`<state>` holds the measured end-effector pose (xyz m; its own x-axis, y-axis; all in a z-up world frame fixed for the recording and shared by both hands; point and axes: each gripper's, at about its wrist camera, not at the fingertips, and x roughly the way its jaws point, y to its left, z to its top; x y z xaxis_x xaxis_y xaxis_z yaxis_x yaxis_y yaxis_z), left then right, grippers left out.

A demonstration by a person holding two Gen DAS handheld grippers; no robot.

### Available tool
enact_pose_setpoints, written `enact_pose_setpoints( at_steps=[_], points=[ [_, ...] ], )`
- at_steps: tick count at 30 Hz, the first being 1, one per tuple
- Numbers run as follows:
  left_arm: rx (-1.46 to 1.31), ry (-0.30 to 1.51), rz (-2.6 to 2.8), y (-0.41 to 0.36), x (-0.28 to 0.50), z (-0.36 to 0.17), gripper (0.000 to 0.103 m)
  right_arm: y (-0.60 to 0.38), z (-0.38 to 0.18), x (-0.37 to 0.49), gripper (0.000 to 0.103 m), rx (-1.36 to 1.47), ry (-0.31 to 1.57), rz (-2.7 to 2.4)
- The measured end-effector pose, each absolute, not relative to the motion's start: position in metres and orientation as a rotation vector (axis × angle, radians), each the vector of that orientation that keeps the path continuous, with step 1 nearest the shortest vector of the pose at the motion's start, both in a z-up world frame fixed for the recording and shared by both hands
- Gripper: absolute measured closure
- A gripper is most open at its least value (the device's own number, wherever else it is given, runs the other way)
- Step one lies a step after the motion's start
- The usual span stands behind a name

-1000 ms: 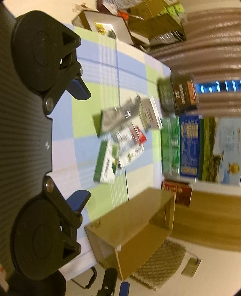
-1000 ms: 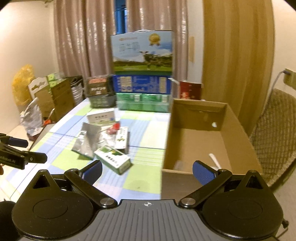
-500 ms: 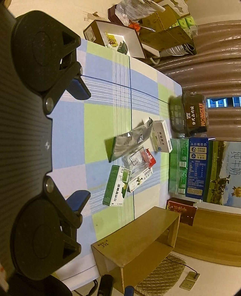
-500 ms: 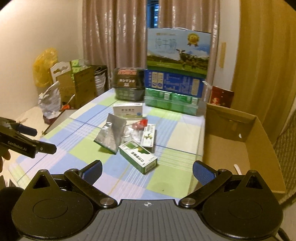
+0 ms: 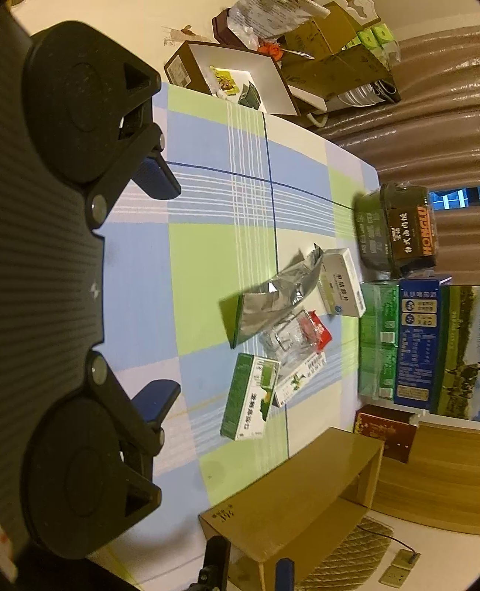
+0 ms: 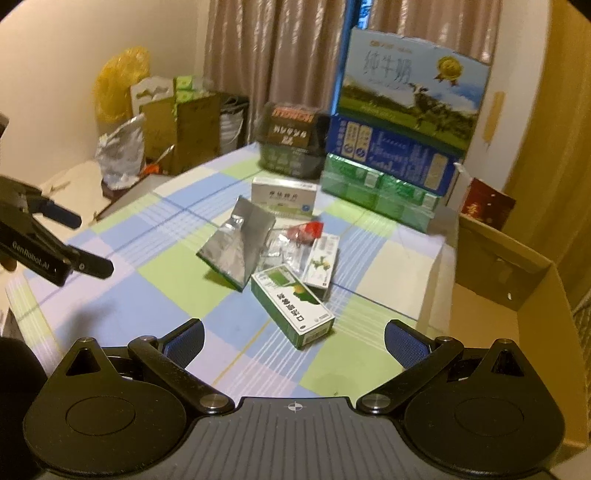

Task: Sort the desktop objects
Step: 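Move both open tools over the table toward the foil bag and green box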

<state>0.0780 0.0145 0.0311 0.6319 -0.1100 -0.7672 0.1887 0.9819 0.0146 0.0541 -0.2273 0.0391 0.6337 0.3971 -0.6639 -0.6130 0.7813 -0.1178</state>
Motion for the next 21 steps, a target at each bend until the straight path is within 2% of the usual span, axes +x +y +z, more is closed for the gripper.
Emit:
enact_pose_setpoints(
  at_steps=[21],
  points=[
    [0.21,0.949,-0.265,0.017,0.156,-0.022,0.001,-0.164,-0.023,0.152,0.002,-0.627,0.803,0.701]
  ],
)
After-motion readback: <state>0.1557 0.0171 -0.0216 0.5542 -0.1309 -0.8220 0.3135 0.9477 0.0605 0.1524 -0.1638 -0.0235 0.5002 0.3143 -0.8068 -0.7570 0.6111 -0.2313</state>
